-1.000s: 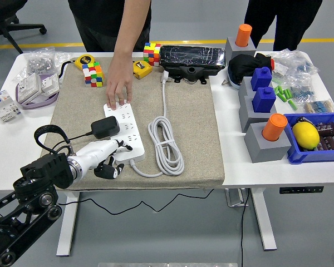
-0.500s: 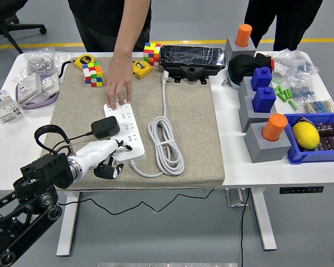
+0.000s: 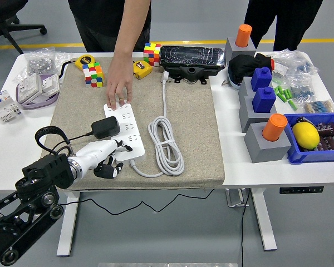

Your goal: Pick up the plug,place it near the board,insert it into the board,press the button

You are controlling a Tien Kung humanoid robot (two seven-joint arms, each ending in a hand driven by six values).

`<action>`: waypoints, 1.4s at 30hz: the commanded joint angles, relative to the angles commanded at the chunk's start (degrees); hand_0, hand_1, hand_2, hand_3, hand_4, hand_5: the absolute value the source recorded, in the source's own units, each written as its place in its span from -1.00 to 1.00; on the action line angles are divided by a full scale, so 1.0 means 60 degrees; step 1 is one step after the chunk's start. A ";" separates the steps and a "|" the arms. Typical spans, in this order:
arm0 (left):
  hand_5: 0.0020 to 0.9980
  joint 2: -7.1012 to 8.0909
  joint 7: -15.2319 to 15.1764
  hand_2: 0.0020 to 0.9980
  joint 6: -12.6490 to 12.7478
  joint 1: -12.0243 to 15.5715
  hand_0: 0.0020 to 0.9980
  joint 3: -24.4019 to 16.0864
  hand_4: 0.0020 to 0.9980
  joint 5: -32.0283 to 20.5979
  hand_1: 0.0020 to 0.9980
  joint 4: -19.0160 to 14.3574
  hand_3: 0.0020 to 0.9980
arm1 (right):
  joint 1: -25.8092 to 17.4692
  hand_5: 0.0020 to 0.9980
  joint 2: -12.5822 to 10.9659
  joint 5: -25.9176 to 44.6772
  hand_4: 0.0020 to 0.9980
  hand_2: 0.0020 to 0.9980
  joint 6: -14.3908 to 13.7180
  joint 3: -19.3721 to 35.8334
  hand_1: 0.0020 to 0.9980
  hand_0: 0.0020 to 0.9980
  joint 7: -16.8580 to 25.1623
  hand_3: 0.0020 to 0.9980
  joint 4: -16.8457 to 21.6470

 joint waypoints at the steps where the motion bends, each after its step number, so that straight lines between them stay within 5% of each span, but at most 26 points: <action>1: -1.00 -0.0002 0.0000 -0.74 -0.0003 -0.0003 -0.69 0.0015 -0.06 -0.0002 -0.96 0.0011 0.67 | 0.0001 1.00 0.0000 -0.0004 1.00 0.51 -0.0001 0.0005 0.53 0.65 -0.0001 0.59 0.0000; 7: -1.00 -0.0009 -0.0016 -0.74 0.0015 0.0006 -0.69 0.0059 -0.06 0.0017 -0.96 -0.0010 0.67 | 0.0009 1.00 -0.0006 -0.0023 1.00 0.51 -0.0009 0.0034 0.53 0.65 -0.0003 0.59 0.0000; 28: -1.00 0.0207 0.0116 -0.75 0.0190 -0.0115 -0.69 -0.0205 -0.11 0.0480 -0.97 -0.1505 0.67 | -0.0011 1.00 -0.0008 -0.0011 1.00 0.51 -0.0019 -0.0001 0.53 0.65 -0.0020 0.59 0.0000; 35: -1.00 0.0220 0.0005 -0.74 0.0563 -0.0004 -0.67 -0.0170 -0.11 0.0899 -0.96 -0.1589 0.67 | -0.0026 1.00 0.0002 -0.0014 1.00 0.51 -0.0028 0.0001 0.53 0.65 -0.0020 0.59 0.0000; 36: -1.00 0.0218 -0.0034 -0.39 0.0656 0.0013 -0.51 -0.0158 -0.59 0.0904 -0.67 -0.1571 0.74 | -0.0028 1.00 0.0000 0.0011 1.00 0.51 -0.0028 -0.0019 0.53 0.65 -0.0018 0.59 0.0000; 41: -1.00 0.0173 -0.0399 -0.39 0.1027 0.0071 -0.51 -0.0150 -0.59 0.1125 -0.67 -0.1429 0.74 | -0.0043 1.00 -0.0011 0.0043 1.00 0.51 -0.0028 -0.0046 0.53 0.65 -0.0021 0.59 0.0000; 42: -0.43 0.0161 -0.0482 0.83 0.1102 0.0083 0.59 -0.0165 0.92 0.1097 0.81 -0.1401 0.84 | -0.0046 1.00 -0.0011 0.0045 1.00 0.51 -0.0026 -0.0048 0.53 0.65 -0.0020 0.59 0.0000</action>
